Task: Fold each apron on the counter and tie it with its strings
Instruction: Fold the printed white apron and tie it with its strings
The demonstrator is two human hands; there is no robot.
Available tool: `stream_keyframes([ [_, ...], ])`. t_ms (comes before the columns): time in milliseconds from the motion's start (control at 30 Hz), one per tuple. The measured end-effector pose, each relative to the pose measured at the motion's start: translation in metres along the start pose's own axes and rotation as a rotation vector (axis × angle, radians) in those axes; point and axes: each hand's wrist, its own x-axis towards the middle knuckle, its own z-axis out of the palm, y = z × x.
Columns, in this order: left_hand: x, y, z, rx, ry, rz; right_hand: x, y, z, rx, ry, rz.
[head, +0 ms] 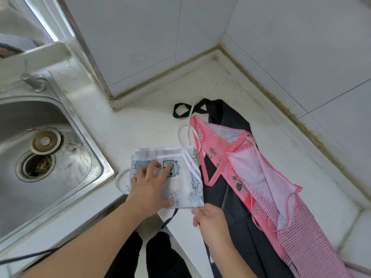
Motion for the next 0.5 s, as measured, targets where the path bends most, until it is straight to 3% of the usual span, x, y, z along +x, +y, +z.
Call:
stream_keyframes([
  [133,0.005,0.001,-0.003,0.023,-0.022,-0.01,-0.014,0.01,-0.008,-0.006,-0.136,0.109],
  [233,0.01,0.002,-0.007,0.042,-0.047,-0.011,-0.015,0.007,-0.017,-0.143,-0.218,0.155],
  [367,0.015,0.003,-0.012,0.054,-0.085,-0.015,-0.006,-0.016,-0.033,-0.522,-0.052,-0.051],
  [500,0.017,0.002,-0.012,0.029,-0.106,0.003,0.012,-0.052,-0.023,-0.279,-0.009,-0.133],
])
